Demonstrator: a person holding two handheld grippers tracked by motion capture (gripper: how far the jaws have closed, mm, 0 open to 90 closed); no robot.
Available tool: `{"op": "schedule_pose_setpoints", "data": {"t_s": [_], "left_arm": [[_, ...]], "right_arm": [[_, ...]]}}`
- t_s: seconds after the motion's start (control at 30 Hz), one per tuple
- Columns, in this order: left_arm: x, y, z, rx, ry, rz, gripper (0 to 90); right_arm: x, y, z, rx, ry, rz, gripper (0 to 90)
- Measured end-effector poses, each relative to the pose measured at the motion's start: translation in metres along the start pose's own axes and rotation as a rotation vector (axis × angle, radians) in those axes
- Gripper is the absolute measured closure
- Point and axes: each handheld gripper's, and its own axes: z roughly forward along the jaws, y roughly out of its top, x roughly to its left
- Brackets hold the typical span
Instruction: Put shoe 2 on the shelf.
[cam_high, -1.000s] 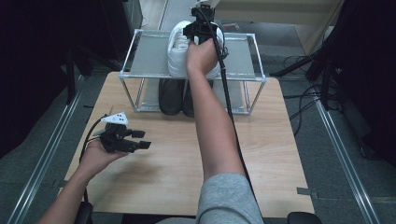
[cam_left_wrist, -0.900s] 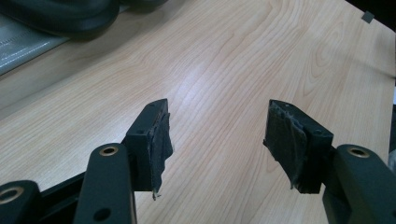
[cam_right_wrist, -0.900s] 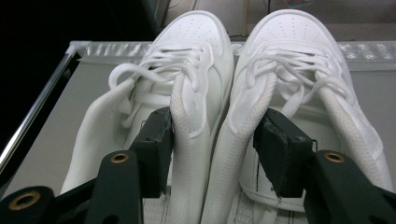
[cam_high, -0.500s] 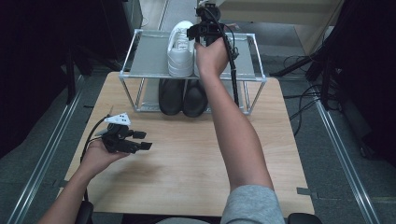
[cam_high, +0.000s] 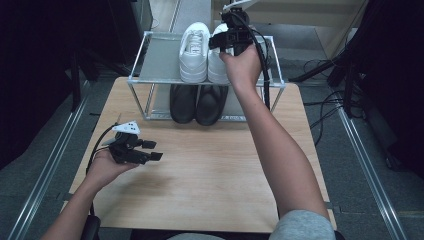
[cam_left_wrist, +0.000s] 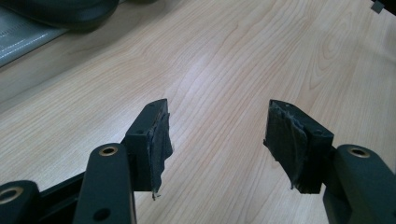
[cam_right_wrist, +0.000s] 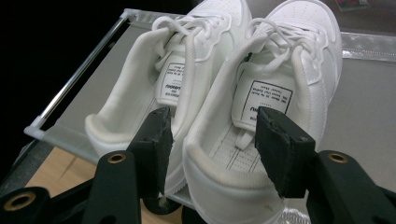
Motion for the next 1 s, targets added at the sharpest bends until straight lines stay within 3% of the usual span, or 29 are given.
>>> {"op": "schedule_pose_setpoints", "data": {"t_s": [0.2,0.3,0.57,0.67,0.83,1.0], "left_arm": [[0.000,0.000,0.000,0.005,-0.001,0.000,40.4],[0.000,0.000,0.000,0.005,-0.001,0.002,40.3],[0.000,-0.001,0.000,0.005,0.005,-0.001,40.3],[0.000,-0.001,0.001,0.010,0.006,0.001,40.3],[-0.001,-0.001,0.002,0.010,0.005,0.004,40.2],[0.000,-0.001,0.002,0.011,0.008,0.001,40.1]], "right_arm": [[0.004,-0.015,-0.015,-0.018,0.050,-0.044,47.9],[0.005,-0.024,-0.023,-0.035,0.100,-0.061,48.0],[0.009,-0.059,-0.034,-0.015,0.190,-0.119,48.0],[0.006,-0.072,-0.035,-0.031,0.196,-0.155,48.0],[-0.004,-0.094,-0.030,-0.024,0.223,-0.172,47.0],[-0.014,-0.114,-0.025,-0.027,0.288,-0.185,46.4]]}}
